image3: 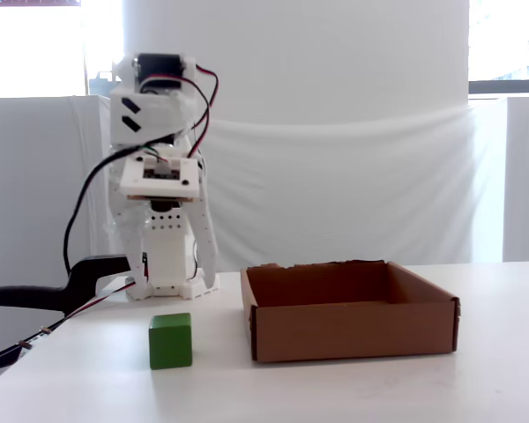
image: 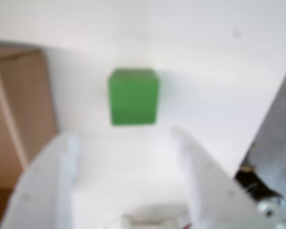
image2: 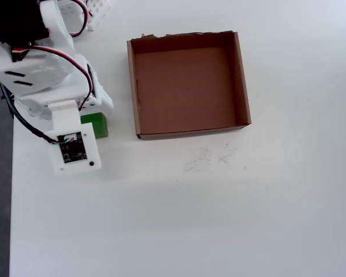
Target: Grasp a green cube and put it in a box.
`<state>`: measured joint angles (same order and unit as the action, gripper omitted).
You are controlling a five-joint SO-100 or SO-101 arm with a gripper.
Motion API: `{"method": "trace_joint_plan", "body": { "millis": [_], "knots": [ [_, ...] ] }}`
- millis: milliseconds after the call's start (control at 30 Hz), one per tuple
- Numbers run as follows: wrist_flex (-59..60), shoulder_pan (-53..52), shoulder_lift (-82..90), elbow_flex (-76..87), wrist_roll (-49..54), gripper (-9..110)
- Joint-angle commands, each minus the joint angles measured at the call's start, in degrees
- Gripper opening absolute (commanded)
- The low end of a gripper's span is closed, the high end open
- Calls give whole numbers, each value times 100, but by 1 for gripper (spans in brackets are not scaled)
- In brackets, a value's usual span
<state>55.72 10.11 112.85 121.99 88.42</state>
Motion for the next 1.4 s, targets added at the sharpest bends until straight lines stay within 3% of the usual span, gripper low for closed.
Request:
{"method": "trace_joint_plan", "body": {
  "millis": [0,633,1367],
  "knots": [
    [-281,-70,-149,-396,246,27],
    [-1811,-123,-677,589,246,28],
    [-2224,62,-791,1195,185,21]
  ]
}}
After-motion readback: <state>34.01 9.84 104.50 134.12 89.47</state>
